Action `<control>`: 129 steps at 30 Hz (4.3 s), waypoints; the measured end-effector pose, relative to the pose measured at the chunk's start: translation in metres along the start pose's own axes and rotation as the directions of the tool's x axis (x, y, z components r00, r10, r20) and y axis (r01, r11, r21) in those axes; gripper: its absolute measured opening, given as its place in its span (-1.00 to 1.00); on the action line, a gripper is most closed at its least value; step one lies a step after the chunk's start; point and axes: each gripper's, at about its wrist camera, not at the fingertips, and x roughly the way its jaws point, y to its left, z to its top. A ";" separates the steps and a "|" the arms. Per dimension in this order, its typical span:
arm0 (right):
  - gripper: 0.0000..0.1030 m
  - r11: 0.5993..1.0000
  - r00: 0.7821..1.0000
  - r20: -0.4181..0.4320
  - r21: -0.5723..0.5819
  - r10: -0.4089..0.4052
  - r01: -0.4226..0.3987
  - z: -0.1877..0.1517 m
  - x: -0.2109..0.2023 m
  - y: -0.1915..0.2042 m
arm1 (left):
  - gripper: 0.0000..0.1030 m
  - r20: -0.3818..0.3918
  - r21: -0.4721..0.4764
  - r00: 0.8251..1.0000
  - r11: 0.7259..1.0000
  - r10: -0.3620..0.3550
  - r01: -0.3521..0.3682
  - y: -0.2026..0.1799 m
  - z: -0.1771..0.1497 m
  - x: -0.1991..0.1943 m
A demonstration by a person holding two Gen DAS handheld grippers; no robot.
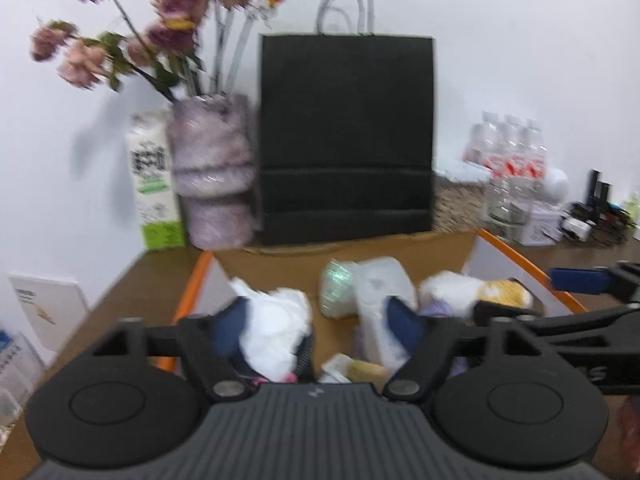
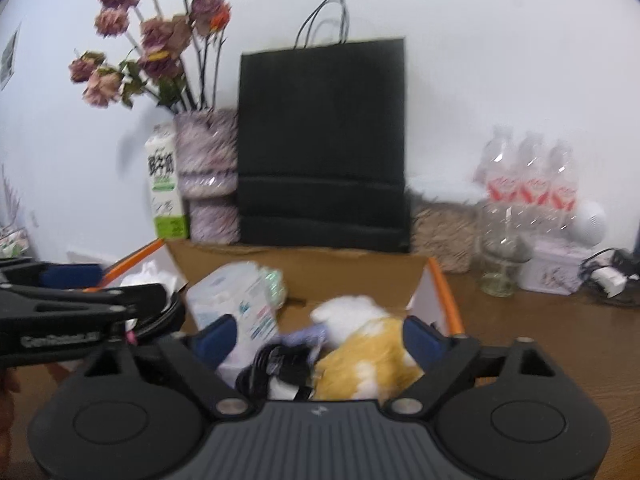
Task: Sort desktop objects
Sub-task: 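Lift both grippers out of the box and return over the table, then grasp the white bottle cap on the table with the right gripper, then carry the white cap into the red box and open the right gripper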
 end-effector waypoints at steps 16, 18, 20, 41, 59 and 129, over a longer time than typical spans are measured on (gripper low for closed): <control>1.00 1.000 1.000 0.016 -0.017 0.009 -0.009 0.004 -0.015 0.001 | 1.00 0.039 -0.026 0.999 1.000 -0.005 0.006 0.011 0.003 -0.012; 1.00 1.000 1.000 0.020 -0.023 0.011 -0.010 0.004 -0.017 0.002 | 1.00 0.048 -0.025 0.999 1.000 -0.008 0.009 0.012 0.004 -0.015; 1.00 1.000 1.000 0.025 -0.028 0.012 -0.011 0.003 -0.021 0.003 | 1.00 0.057 -0.026 0.998 1.000 -0.007 0.009 0.013 0.004 -0.020; 1.00 0.996 1.000 -0.005 -0.085 -0.006 0.006 -0.041 -0.078 0.010 | 1.00 0.044 0.009 0.999 1.000 -0.029 0.029 0.027 -0.043 -0.070; 0.47 0.998 0.975 -0.221 -0.058 0.015 -0.028 -0.084 -0.062 0.026 | 1.00 -0.132 -0.029 0.990 0.999 -0.050 0.046 0.040 -0.081 -0.072; 1.00 1.000 1.000 0.026 0.027 -0.012 0.011 0.010 -0.022 0.021 | 1.00 0.048 -0.091 0.999 0.996 0.002 0.002 0.024 0.013 -0.031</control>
